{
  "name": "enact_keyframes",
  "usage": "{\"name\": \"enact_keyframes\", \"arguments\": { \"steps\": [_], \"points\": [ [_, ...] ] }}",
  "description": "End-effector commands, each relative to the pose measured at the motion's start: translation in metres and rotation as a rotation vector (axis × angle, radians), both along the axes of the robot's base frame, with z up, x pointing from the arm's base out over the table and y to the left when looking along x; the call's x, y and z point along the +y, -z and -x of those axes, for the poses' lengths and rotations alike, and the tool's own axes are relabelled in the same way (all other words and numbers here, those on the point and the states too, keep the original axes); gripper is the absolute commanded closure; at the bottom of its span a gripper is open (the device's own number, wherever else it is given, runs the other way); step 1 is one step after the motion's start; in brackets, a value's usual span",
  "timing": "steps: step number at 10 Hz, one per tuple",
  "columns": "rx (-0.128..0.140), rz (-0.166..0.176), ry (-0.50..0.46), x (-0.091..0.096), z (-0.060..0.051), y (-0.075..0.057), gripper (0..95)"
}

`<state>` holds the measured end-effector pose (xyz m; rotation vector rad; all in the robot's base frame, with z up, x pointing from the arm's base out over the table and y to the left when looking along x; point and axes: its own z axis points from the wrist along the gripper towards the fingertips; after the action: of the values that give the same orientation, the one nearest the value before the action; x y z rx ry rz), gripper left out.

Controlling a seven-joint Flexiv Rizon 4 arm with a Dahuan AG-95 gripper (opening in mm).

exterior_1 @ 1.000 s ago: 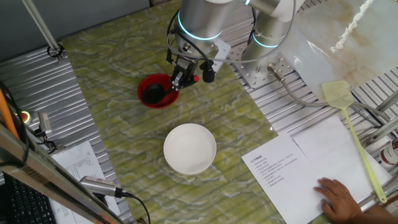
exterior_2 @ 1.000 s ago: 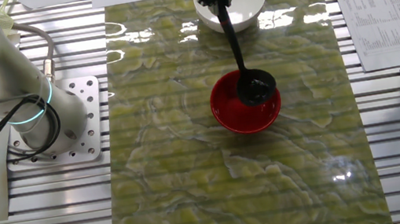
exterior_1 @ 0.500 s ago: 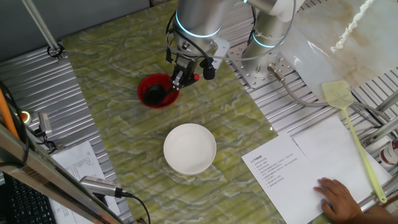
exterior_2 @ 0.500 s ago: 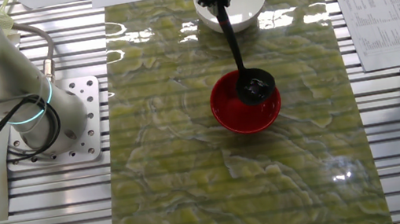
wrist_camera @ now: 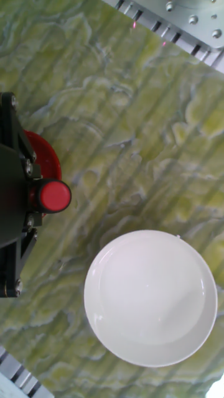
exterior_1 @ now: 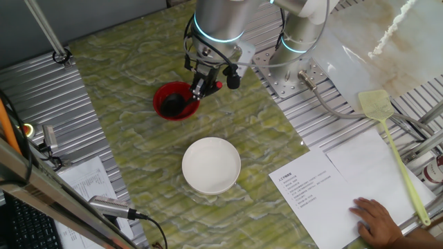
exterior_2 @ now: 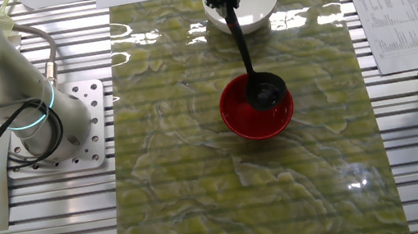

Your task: Scoop water with a large spoon from one bowl to another

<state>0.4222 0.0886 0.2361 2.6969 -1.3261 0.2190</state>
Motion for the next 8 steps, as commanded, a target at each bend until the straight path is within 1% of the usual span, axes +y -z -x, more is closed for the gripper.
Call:
{"name": "enact_keyframes", "arguments": {
  "steps": [1, 2, 3, 4, 6, 8],
  "points": [
    [0.003, 0.005, 0.003, -0.0002, 0.0006, 0.0001, 95.0],
    [-0.003, 0.012, 0.032, -0.0002, 0.0006, 0.0001, 95.0],
    [-0.014, 0.008, 0.091, -0.0002, 0.0006, 0.0001, 95.0],
    [-0.016, 0.004, 0.139, -0.0002, 0.0006, 0.0001, 95.0],
    [0.002, 0.002, 0.212, -0.0002, 0.0006, 0.0001, 95.0],
    [-0.006, -0.006, 0.266, -0.0002, 0.0006, 0.0001, 95.0]
  ]
}}
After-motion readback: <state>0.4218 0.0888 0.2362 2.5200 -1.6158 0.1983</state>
